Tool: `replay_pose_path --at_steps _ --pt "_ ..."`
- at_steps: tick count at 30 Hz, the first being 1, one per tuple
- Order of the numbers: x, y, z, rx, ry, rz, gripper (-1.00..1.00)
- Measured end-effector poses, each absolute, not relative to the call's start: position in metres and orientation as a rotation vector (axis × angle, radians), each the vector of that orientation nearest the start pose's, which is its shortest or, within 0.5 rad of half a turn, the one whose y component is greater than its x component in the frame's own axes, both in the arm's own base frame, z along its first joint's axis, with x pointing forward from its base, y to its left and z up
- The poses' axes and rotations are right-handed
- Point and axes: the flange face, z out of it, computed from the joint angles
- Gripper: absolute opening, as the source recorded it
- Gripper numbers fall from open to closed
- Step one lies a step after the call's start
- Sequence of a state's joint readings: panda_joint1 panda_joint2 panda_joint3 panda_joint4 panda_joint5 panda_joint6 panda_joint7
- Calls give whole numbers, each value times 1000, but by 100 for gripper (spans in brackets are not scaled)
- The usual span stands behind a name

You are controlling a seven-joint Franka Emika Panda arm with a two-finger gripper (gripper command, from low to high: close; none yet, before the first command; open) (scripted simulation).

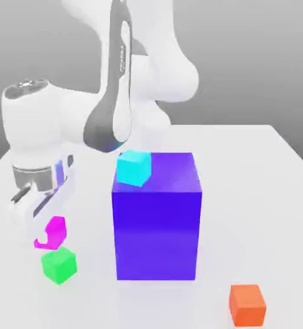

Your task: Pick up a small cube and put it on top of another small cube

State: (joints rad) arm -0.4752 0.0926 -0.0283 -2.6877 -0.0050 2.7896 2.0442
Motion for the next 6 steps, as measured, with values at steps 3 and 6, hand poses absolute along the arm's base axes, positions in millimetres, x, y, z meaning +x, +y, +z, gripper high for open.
replay_pose_path --at_steps 3,6 --pt "360 -197 185 -930 2998 -8 -100" --pt "359 -196 180 -932 2998 -6 100"
